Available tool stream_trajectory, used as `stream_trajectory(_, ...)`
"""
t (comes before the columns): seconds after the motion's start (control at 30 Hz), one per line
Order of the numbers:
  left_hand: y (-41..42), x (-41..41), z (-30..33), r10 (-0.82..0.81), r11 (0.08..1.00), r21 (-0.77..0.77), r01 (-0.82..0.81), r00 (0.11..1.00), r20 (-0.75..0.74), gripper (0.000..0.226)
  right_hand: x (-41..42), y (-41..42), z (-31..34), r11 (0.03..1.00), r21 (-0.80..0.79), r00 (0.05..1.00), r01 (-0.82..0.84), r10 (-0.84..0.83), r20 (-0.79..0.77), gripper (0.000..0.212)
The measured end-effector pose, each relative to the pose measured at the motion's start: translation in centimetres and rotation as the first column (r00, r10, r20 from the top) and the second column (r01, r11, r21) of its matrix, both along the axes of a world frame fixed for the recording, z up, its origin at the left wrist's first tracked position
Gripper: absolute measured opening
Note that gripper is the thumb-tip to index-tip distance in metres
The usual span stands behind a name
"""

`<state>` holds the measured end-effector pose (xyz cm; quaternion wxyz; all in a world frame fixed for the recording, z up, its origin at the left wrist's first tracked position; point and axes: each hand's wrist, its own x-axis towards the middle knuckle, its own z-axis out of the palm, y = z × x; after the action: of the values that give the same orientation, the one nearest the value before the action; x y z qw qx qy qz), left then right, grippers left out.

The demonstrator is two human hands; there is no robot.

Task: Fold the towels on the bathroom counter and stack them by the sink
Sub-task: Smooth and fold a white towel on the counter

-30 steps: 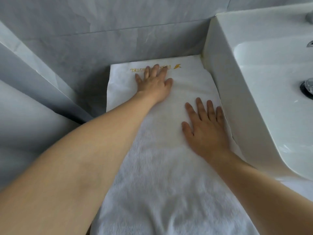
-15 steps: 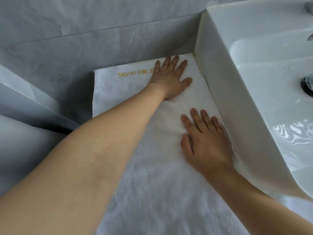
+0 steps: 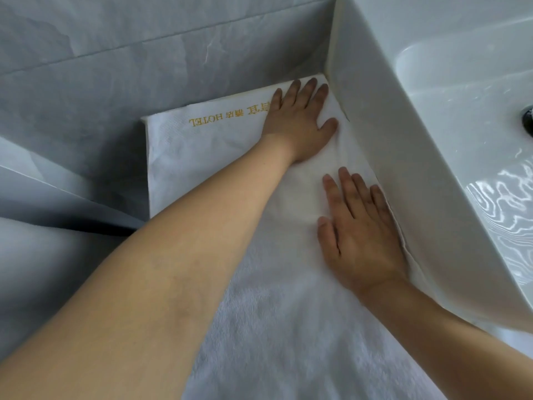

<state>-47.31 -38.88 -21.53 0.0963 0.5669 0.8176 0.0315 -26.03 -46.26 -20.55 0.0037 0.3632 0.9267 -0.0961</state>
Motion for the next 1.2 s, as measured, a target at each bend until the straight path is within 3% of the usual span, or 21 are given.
stream_trajectory(0.27,0.8,1.1,0.2,-0.001,1.0,0.022,0.0,0.998,0.056,0.063,0.2,0.2,-0.2,1.0,-0.019,1.0,-0.004,0.004,-0.004,0.066)
stream_trajectory(0.53,0.8,1.0,0.3,0.029,1.0,-0.011,-0.028,0.999,0.019,0.075,0.1,0.0,0.1,0.999,-0.037,1.0,0.0,0.0,-0.021,0.068)
stream_trajectory(0.67,0.5,0.9,1.2,0.027,0.999,-0.049,-0.022,0.995,0.094,0.075,0.2,0.1,0.1,0.998,-0.058,0.997,0.022,-0.026,-0.066,0.066)
stream_trajectory(0.83,-7.5,2.4,1.3,0.133,0.975,0.184,-0.126,0.991,-0.025,0.071,0.1,0.3,0.2,0.999,-0.05,1.0,0.02,-0.02,0.002,0.064)
stream_trajectory(0.97,-13.4,2.7,-0.3,0.278,0.96,0.003,-0.278,0.96,-0.028,0.07,-0.2,0.4,0.1,0.999,-0.042,0.999,0.021,-0.019,0.04,0.064)
stream_trajectory(1.2,-12.6,1.7,-0.6,0.307,0.951,-0.03,-0.309,0.95,-0.049,0.079,-0.2,0.4,0.2,0.999,-0.039,0.998,0.017,-0.015,0.055,0.063)
